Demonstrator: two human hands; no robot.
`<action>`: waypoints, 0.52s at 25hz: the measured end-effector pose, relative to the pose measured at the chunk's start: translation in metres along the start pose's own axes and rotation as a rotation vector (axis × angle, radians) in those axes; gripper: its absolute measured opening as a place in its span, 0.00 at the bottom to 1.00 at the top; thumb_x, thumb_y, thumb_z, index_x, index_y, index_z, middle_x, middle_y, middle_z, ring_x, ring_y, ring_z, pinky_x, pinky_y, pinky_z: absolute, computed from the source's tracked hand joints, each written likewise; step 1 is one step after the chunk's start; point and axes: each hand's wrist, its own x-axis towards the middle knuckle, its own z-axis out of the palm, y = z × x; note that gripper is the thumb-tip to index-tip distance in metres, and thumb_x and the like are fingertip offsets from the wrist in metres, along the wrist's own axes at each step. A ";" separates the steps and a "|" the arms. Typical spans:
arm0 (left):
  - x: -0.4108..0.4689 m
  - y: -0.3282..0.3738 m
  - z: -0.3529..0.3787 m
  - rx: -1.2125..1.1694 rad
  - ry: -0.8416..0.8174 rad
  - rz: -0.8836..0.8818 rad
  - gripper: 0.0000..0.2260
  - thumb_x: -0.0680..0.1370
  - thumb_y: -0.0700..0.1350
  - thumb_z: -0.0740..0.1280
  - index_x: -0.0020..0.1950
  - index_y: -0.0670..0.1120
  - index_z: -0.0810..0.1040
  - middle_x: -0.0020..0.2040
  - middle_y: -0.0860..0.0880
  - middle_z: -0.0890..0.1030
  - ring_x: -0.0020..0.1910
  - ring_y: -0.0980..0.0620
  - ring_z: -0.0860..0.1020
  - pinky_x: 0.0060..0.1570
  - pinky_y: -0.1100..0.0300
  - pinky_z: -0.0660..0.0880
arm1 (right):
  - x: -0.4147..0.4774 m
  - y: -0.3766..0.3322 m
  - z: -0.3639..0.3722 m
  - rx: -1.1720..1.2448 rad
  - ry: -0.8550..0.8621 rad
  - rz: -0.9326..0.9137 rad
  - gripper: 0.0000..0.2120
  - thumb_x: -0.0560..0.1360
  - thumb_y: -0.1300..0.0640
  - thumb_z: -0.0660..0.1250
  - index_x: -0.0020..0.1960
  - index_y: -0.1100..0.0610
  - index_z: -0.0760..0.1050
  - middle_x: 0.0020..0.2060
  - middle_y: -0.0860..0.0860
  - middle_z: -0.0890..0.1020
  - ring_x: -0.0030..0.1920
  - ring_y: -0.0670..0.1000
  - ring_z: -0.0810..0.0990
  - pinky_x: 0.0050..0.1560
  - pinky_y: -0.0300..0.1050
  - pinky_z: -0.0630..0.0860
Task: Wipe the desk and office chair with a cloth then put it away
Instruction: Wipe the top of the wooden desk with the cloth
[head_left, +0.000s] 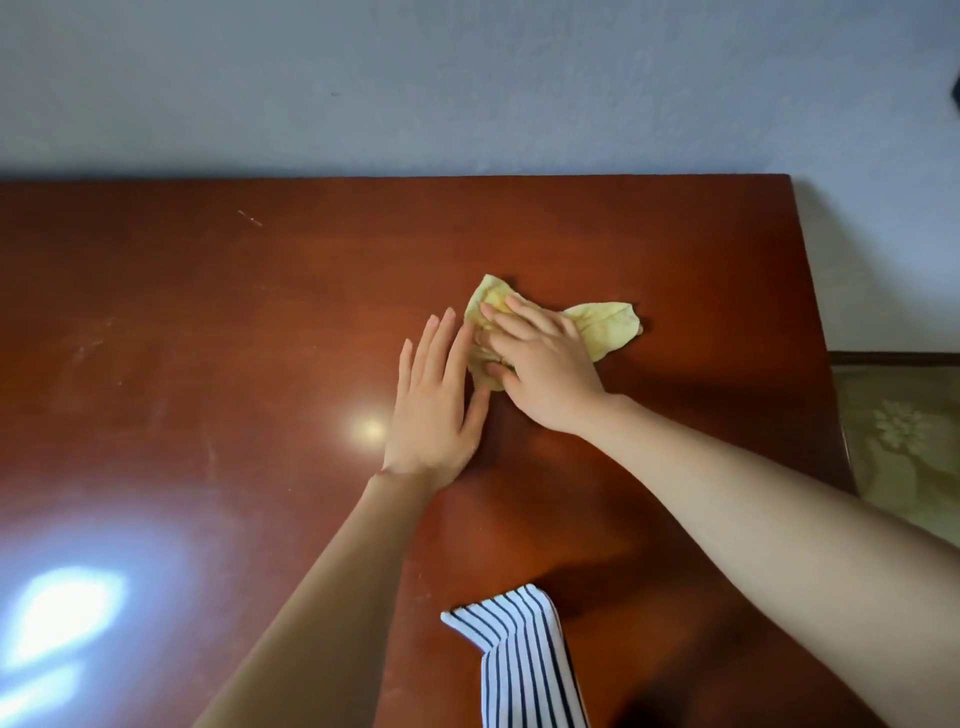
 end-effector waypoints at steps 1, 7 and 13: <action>-0.011 0.003 -0.002 0.033 0.024 -0.017 0.24 0.81 0.44 0.59 0.76 0.42 0.58 0.77 0.44 0.57 0.77 0.46 0.50 0.74 0.54 0.40 | -0.011 -0.002 0.001 -0.008 -0.015 -0.027 0.18 0.79 0.50 0.60 0.69 0.44 0.69 0.75 0.43 0.61 0.76 0.48 0.53 0.70 0.49 0.52; -0.104 0.016 -0.004 0.149 0.079 -0.271 0.22 0.80 0.42 0.61 0.74 0.42 0.64 0.75 0.43 0.62 0.76 0.43 0.54 0.72 0.45 0.43 | -0.095 -0.023 0.012 0.013 -0.106 -0.208 0.19 0.79 0.49 0.59 0.69 0.42 0.69 0.73 0.44 0.64 0.75 0.50 0.57 0.71 0.51 0.53; -0.170 0.032 -0.005 0.271 0.005 -0.356 0.23 0.81 0.46 0.58 0.76 0.44 0.60 0.77 0.44 0.57 0.77 0.44 0.49 0.71 0.48 0.37 | -0.166 -0.023 0.019 0.083 -0.156 -0.384 0.19 0.77 0.52 0.64 0.67 0.43 0.72 0.71 0.44 0.69 0.74 0.51 0.62 0.71 0.50 0.52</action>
